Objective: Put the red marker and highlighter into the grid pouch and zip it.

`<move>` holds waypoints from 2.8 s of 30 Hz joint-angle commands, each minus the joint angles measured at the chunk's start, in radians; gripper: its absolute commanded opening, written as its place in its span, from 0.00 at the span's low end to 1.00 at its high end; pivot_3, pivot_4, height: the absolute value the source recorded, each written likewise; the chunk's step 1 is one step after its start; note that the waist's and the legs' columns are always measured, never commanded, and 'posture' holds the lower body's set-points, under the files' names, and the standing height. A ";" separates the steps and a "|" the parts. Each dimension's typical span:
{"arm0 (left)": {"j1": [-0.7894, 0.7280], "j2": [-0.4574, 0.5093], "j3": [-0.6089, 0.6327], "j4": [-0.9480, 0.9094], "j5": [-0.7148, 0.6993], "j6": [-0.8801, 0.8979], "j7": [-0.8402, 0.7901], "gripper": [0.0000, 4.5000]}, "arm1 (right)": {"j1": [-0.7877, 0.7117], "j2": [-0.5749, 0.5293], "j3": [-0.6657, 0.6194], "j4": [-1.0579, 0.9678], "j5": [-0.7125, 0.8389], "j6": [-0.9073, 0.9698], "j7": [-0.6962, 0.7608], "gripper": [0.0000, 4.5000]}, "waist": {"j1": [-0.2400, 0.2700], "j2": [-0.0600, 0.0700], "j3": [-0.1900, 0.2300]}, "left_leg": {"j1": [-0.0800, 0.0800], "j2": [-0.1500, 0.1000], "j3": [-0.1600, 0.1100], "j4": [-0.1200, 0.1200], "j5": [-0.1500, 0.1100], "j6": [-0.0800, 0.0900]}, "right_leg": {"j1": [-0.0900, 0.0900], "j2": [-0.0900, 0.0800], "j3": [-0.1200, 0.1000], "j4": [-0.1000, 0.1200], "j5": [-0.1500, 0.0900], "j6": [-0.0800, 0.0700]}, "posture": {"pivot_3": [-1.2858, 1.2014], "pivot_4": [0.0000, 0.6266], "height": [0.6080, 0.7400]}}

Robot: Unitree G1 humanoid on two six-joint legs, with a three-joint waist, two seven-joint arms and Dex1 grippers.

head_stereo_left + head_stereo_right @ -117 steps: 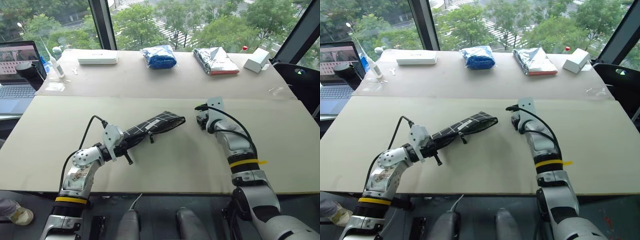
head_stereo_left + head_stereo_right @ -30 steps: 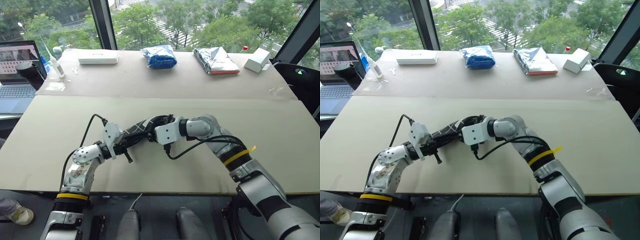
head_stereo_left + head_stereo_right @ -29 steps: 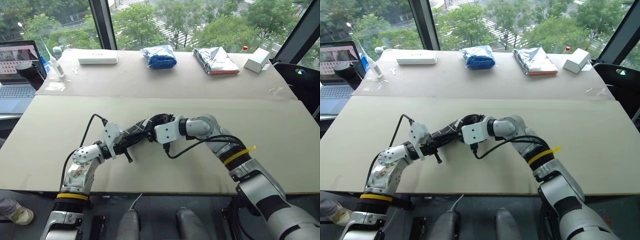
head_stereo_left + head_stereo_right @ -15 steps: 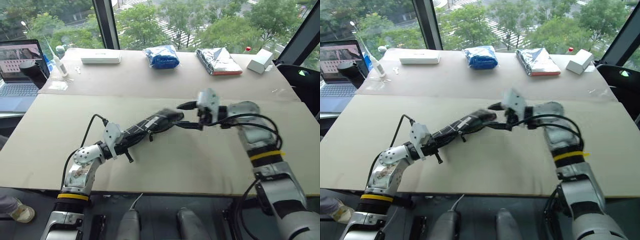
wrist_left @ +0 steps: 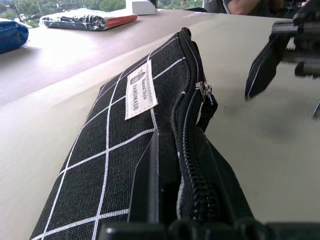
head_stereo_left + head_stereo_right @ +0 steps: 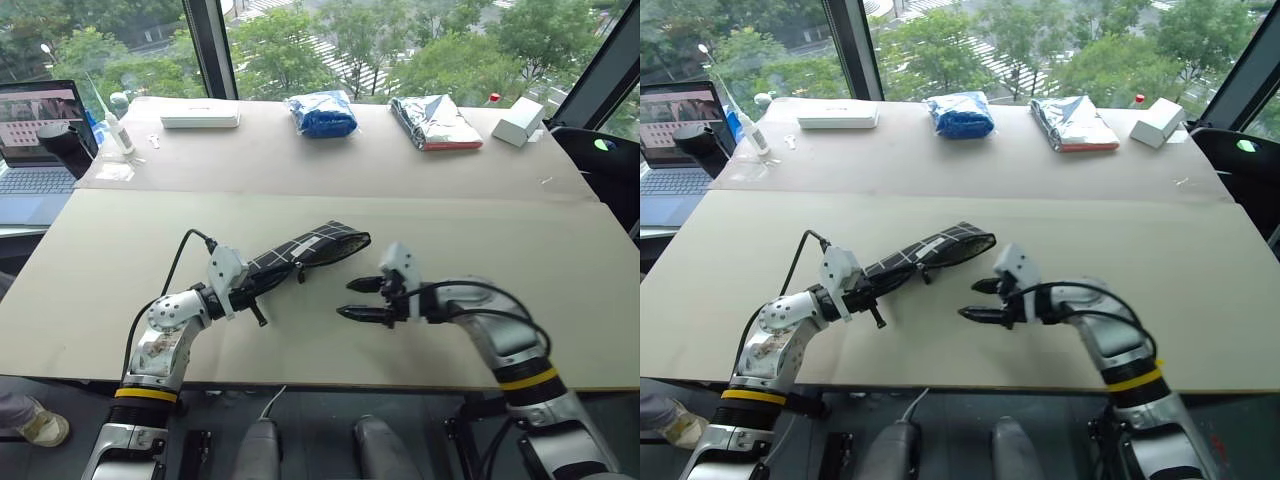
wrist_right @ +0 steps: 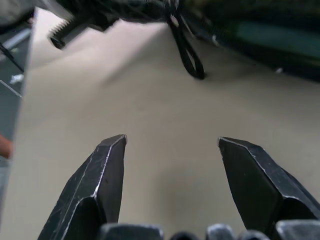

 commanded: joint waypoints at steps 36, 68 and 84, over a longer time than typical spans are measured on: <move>0.002 -0.008 0.004 -0.030 -0.005 -0.014 0.021 0.00 | -0.167 0.045 -0.016 0.081 -0.085 -0.044 -0.089 0.02 | 0.005 0.000 0.000 | 0.000 0.000 -0.001 0.000 0.000 0.000 | 0.000 0.000 -0.002 0.000 0.000 0.000 | 0.52 0.24 1.00; -0.105 0.035 -0.014 0.058 -0.003 -0.083 -0.131 0.00 | -0.073 -0.385 -0.302 0.176 0.070 -0.125 0.228 0.63 | 0.012 0.001 0.001 | -0.001 0.000 0.000 0.000 0.000 0.000 | 0.000 0.000 -0.002 -0.001 -0.001 0.001 | 0.52 0.24 1.00; -0.391 -0.021 -0.107 0.560 0.092 -0.456 -0.423 0.21 | 0.316 -0.377 -0.470 -0.304 0.311 0.056 0.137 0.64 | 0.005 0.000 0.001 | -0.001 0.000 0.000 0.001 0.000 0.000 | 0.001 0.000 -0.002 -0.001 -0.003 0.004 | 0.52 0.24 1.00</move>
